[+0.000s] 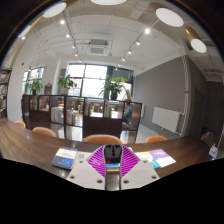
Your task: Unplug charger
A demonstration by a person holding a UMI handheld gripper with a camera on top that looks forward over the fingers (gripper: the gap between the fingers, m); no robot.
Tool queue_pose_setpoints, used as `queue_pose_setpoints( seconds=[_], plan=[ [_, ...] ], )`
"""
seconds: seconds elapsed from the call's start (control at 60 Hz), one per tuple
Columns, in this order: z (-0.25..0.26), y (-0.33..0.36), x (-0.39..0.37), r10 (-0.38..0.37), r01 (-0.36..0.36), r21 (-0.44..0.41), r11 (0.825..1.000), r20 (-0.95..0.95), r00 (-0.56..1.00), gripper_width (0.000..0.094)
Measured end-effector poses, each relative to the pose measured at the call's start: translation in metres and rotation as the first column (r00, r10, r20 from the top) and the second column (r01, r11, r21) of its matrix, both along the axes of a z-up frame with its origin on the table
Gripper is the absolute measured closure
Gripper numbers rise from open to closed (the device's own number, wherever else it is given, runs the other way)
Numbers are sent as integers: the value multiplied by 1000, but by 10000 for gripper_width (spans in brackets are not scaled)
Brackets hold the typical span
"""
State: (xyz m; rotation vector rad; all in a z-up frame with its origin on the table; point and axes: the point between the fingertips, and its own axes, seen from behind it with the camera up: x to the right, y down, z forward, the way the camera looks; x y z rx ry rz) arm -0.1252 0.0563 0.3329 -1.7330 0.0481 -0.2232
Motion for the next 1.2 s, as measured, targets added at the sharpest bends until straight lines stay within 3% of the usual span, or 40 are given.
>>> queue_pose_setpoints(
  seconds=[0.1,0.167,0.283,0.433,0.6,0.65,0.75,0.817,1.067,1.2],
  plan=[
    [-82,-10,55,-19,17,-147,989,-13,1000,762],
    [-150,-18,78,-23,15,-265,964,-28,999,756],
    [-237,-27,95,0,-26,-395,918,-66,998,746],
    [-298,-41,103,21,-60,-489,870,-85,996,730],
    [-332,-48,89,50,-118,-511,852,-146,988,675],
    [-330,-48,87,57,-125,-504,855,-147,987,623],
    [-322,-52,88,56,-115,-512,851,-130,990,325],
    [-299,-55,86,46,-108,-480,871,-138,989,231],
    [-150,-108,76,23,-62,-289,955,-136,990,125],
    [-95,-165,67,13,-44,-236,971,-131,991,129]
  ],
)
